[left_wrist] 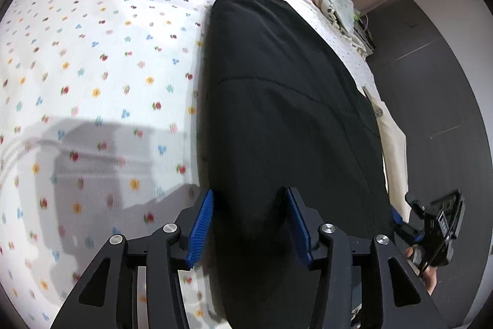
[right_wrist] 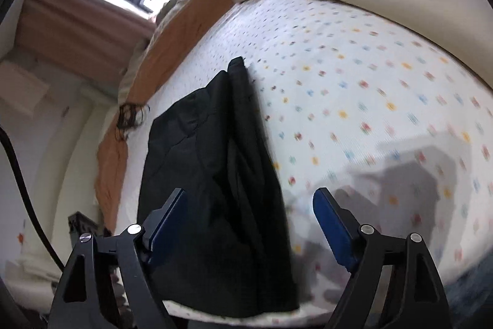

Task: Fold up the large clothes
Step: 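Move both open tools to the end of the folded shirt, then grasp the folded shirt end with both tools and lift it, then lift the black shirt bundle high with both tools and carry it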

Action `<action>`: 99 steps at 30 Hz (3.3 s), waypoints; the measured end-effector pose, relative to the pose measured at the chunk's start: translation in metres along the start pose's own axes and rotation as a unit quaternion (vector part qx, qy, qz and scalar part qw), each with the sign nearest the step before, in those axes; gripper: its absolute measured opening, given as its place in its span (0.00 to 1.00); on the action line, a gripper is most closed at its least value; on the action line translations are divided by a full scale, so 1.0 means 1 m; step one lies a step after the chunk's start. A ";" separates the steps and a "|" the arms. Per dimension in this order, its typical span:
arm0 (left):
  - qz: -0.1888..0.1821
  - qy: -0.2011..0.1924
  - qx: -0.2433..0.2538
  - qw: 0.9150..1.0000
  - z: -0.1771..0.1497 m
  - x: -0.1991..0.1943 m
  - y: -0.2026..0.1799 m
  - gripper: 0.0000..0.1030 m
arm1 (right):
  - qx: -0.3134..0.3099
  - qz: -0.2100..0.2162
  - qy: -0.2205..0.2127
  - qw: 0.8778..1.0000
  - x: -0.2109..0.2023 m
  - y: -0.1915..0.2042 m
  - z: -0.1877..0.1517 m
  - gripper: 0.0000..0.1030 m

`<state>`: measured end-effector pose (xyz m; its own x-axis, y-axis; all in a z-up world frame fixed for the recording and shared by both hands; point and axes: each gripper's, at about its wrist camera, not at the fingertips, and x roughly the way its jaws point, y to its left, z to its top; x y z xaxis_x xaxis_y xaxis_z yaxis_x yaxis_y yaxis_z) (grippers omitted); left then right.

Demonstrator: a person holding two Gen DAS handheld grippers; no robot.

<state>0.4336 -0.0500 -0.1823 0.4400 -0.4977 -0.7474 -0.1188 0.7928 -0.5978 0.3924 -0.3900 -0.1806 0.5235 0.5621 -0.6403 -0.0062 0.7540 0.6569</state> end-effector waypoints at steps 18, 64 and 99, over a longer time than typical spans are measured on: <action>0.013 -0.021 0.001 1.000 0.068 0.030 0.006 0.56 | -0.011 0.109 0.153 0.982 0.128 -0.001 0.077 0.81; -0.086 -0.130 0.136 0.978 0.029 -0.109 -0.199 0.19 | -0.174 0.045 -0.082 0.980 -0.148 0.146 0.084 0.13; -0.159 -0.115 0.244 0.950 -0.091 -0.137 -0.364 0.19 | -0.194 0.006 -0.193 0.962 -0.365 0.090 0.032 0.13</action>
<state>0.3359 -0.3022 0.1108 0.5736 -0.6937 -0.4356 0.4549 0.7120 -0.5349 0.2280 -0.5379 0.1253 0.7987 0.4600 -0.3879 -0.2929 0.8604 0.4171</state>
